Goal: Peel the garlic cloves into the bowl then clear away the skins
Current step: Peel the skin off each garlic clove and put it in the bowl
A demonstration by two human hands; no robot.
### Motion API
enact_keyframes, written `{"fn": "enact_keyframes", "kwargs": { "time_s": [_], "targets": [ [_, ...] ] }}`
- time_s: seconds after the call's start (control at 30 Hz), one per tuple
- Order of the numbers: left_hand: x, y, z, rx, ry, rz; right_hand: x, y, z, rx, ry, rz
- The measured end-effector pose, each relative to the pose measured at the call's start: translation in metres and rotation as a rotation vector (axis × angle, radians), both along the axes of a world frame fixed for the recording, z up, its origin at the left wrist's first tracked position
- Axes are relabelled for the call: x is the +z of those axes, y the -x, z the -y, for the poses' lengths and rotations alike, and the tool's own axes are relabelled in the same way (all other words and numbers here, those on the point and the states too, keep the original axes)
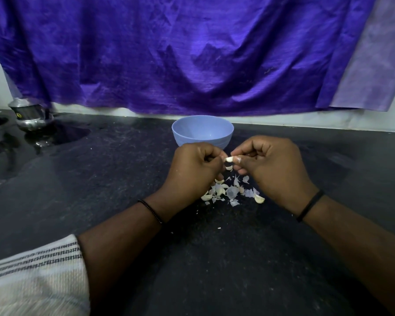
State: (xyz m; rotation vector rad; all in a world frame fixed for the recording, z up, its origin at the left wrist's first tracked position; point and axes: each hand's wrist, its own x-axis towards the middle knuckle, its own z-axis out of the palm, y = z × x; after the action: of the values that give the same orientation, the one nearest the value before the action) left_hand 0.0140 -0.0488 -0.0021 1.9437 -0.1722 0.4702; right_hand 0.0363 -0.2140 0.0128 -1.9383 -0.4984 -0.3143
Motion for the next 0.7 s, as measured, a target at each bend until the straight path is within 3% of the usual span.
{"fn": "enact_keyframes", "kwargs": {
  "time_s": [0.47,0.53,0.7],
  "targets": [
    [-0.0029,0.0003,0.0071,-0.063,0.312,-0.169,-0.0016,-0.0007,0.0004,0.014,-0.001,-0.02],
    [-0.0037,-0.0004,0.0061,-0.008,0.211,-0.092,-0.0017,-0.0015,0.0002,0.018,-0.014,-0.074],
    [-0.0003,0.0001,0.0014,0.197,-0.301,0.319,0.0062,0.0048,-0.0037,0.072,-0.173,-0.418]
  ]
}}
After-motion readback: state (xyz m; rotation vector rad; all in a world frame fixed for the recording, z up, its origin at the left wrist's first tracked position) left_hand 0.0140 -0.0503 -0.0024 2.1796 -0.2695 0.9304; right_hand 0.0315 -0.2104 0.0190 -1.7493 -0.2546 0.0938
